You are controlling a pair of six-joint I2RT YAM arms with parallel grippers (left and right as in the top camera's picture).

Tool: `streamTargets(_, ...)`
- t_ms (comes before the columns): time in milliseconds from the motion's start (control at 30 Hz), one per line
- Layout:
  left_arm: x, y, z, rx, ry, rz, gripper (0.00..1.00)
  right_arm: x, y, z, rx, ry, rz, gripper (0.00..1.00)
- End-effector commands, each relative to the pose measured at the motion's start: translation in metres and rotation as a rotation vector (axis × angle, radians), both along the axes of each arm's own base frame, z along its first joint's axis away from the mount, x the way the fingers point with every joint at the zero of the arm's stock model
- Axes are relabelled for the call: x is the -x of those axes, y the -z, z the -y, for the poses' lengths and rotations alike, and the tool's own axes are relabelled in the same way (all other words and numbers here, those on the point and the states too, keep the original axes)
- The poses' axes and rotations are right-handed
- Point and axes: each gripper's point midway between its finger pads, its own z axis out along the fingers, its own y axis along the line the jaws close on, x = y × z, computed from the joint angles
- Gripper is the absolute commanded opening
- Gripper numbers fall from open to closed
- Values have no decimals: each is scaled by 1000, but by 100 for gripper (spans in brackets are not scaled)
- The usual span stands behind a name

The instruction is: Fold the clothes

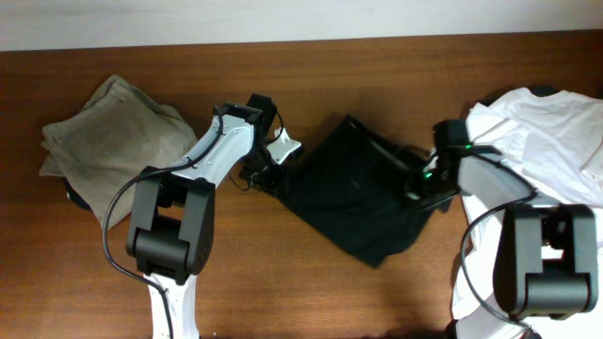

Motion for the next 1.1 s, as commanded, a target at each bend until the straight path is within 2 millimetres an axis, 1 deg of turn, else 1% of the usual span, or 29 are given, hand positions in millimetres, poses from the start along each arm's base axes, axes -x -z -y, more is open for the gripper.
streamTargets(0, 15, -9, 3, 34, 3, -59, 45, -57, -29, 63, 158, 16, 161, 4)
streamTargets(33, 12, -11, 4, 38, 3, -48, 50, -82, -60, 45, 99, -140, 264, 5)
streamTargets(67, 7, -16, 8, 58, 2, -32, 52, -84, -79, 35, 54, -189, 273, 6)
streamTargets(100, 0, -23, 17, 109, -2, -12, 56, -79, -96, 26, 7, -218, 253, 8)
streamTargets(133, -8, -33, 37, 225, -18, 1, 67, -61, -108, 17, -47, -223, 180, 8)
streamTargets(167, -20, -44, 57, 344, -69, 13, 74, -43, -109, 9, -75, -230, 103, 8)
streamTargets(200, -39, -48, 66, 386, -135, 51, 74, -21, -101, 0, -91, -245, 10, 8)
streamTargets(233, -57, -50, 73, 409, -202, 85, 75, 2, -78, -12, -100, -264, -76, 7)
streamTargets(267, -65, -49, 82, 435, -222, 100, 75, 18, -52, -14, -77, -232, -137, 4)
streamTargets(300, -65, -43, 92, 455, -209, 94, 75, 30, -28, -16, -81, -194, -163, 4)
streamTargets(333, -62, -34, 98, 456, -197, 81, 79, 37, -13, -16, -83, -160, -174, 4)
streamTargets(400, -53, -16, 111, 460, -172, 41, 79, 45, 5, -17, -84, -121, -176, 4)
streamTargets(433, -45, -10, 120, 481, -156, 3, 79, 47, 10, -17, -84, -117, -173, 4)
streamTargets(533, -13, 30, 145, 407, -157, -114, 79, 47, 13, -17, -83, -118, -164, 4)
streamTargets(600, 13, 57, 169, 374, -131, -174, 79, 46, 13, -17, -83, -119, -162, 4)
streamTargets(633, 21, 61, 179, 382, -104, -177, 77, 46, 13, -17, -83, -119, -162, 4)
streamTargets(667, 27, 61, 188, 389, -78, -167, 68, 47, 13, -17, -83, -119, -163, 4)
streamTargets(700, 30, 61, 191, 391, -67, -165, 47, 47, 13, -17, -83, -119, -163, 4)
streamTargets(733, 30, 61, 192, 391, -66, -165, 26, 48, 13, -17, -84, -121, -169, 4)
streamTargets(767, 29, 61, 190, 391, -71, -166, 0, 53, 12, -19, -95, -121, -188, 4)
streamTargets(800, 21, 59, 180, 382, -101, -175, 1, 58, 5, -26, -135, -179, -184, 4)
streamTargets(833, 12, 54, 170, 373, -133, -185, 0, 60, -3, -26, -138, -198, -180, 4)
streamTargets(867, -6, 40, 154, 371, -177, -181, 1, 61, -23, -26, -135, -230, -157, 4)
streamTargets(900, -33, 16, 128, 362, -237, -151, 0, 60, -54, -26, -126, -270, -110, 4)
streamTargets(933, -50, -8, 110, 371, -271, -118, 0, 59, -84, -26, -113, -304, -57, 4)
streamTargets(967, -67, -35, 91, 391, -304, -76, 1, 58, -109, -24, -92, -314, -10, 4)
streamTargets(1000, -86, -72, 63, 406, -360, -10, 1, 54, -138, -24, -72, -332, 65, 5)
streamTargets(1033, -96, -99, 43, 419, -398, 44, 1, 52, -157, -23, -56, -334, 119, 5)
streamTargets(1067, -105, -122, 22, 423, -443, 105, 1, 50, -168, -23, -47, -335, 156, 5)
